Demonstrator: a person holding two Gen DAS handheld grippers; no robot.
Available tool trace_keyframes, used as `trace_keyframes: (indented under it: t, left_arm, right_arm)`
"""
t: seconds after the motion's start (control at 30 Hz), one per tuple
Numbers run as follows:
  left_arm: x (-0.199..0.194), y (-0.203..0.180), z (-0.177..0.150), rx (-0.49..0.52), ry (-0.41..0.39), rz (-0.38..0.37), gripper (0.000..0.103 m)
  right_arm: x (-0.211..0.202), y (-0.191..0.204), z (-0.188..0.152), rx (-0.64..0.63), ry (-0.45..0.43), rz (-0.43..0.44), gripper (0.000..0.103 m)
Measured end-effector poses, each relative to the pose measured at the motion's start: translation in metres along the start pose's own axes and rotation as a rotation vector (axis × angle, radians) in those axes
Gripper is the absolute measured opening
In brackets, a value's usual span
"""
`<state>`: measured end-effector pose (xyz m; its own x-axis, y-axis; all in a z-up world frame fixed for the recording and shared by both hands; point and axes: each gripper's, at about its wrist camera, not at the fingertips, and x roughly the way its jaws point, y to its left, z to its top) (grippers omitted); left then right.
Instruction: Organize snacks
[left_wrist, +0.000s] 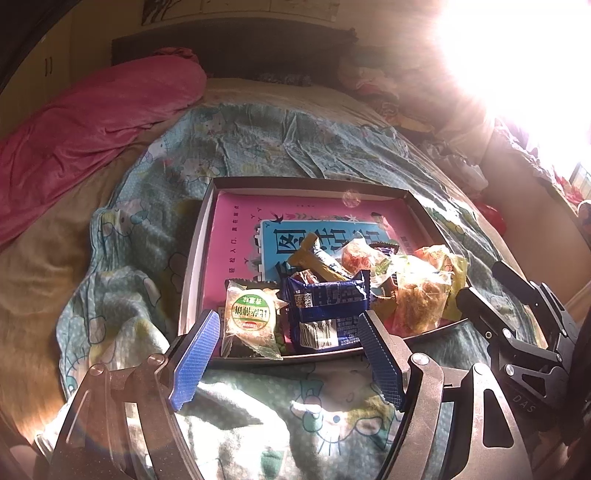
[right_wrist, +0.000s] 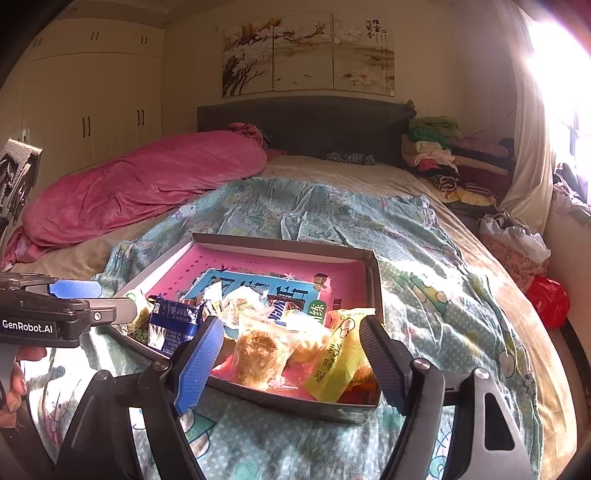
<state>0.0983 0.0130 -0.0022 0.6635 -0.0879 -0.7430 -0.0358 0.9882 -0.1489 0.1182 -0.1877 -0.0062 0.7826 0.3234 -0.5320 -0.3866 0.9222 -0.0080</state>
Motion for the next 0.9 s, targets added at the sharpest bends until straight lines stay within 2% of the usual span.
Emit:
trace_keyframes:
  t: [0.2, 0.27, 0.33, 0.5, 0.7, 0.9]
  left_arm:
    - [-0.006, 0.0, -0.006, -0.002, 0.004, 0.011, 0.079]
    - [-0.009, 0.0, -0.01, -0.006, 0.003, 0.013, 0.079]
    - [-0.013, 0.0, -0.013, -0.01, 0.007, 0.014, 0.079]
    - [-0.023, -0.001, -0.028, -0.019, 0.023, 0.02, 0.079]
    - [-0.032, -0.008, -0.047, -0.001, 0.039, 0.016, 0.079]
    - [-0.032, -0.009, -0.059, -0.001, 0.068, 0.015, 0.079]
  right_arm:
    - [-0.008, 0.005, -0.003, 0.007, 0.012, -0.004, 0.081]
    - [-0.011, 0.003, -0.003, 0.03, 0.024, -0.002, 0.09]
    - [-0.015, 0.001, -0.004, 0.06, 0.037, 0.004, 0.094]
    - [-0.023, 0.001, -0.009, 0.123, 0.112, 0.015, 0.095]
    - [-0.033, 0.007, -0.031, 0.198, 0.202, 0.019, 0.095]
    - [-0.046, 0.01, -0.038, 0.19, 0.185, -0.011, 0.095]
